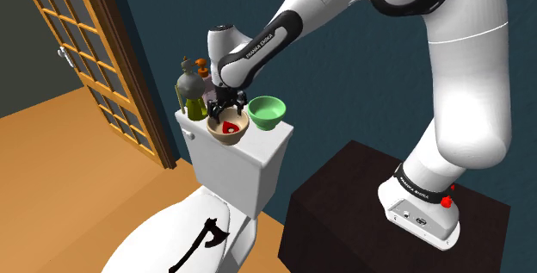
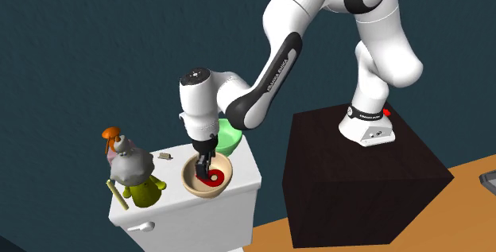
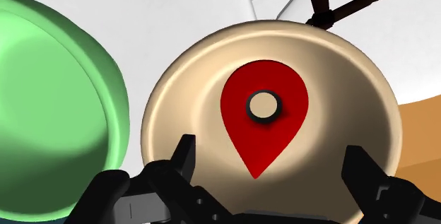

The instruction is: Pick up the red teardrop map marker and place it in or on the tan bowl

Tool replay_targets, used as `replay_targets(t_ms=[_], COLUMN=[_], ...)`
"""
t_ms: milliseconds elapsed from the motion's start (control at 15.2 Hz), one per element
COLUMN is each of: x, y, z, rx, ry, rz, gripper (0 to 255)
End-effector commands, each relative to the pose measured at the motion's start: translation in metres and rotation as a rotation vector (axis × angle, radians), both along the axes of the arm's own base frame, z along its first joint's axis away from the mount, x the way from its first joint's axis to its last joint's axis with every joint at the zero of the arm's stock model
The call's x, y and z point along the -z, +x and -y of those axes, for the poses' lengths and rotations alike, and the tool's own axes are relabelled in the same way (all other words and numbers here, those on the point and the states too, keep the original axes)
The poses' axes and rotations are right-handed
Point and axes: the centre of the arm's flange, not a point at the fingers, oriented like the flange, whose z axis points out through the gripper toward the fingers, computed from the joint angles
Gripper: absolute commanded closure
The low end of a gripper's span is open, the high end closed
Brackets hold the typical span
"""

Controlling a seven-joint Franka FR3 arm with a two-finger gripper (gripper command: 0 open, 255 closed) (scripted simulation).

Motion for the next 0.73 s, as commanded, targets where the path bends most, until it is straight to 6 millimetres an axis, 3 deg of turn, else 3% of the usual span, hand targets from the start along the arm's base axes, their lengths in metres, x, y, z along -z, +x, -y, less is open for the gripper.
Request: replay_targets(t_ms=[0, 132, 660], x=[-0.020, -0.043, -0.043], y=[-0.001, -0.001, -0.001], z=[0.000, 0.000, 0.000], rx=[0.000, 0.000, 0.000], ry=[0.000, 0.000, 0.000], rz=[0.000, 0.000, 0.000], gripper=[0, 0, 0])
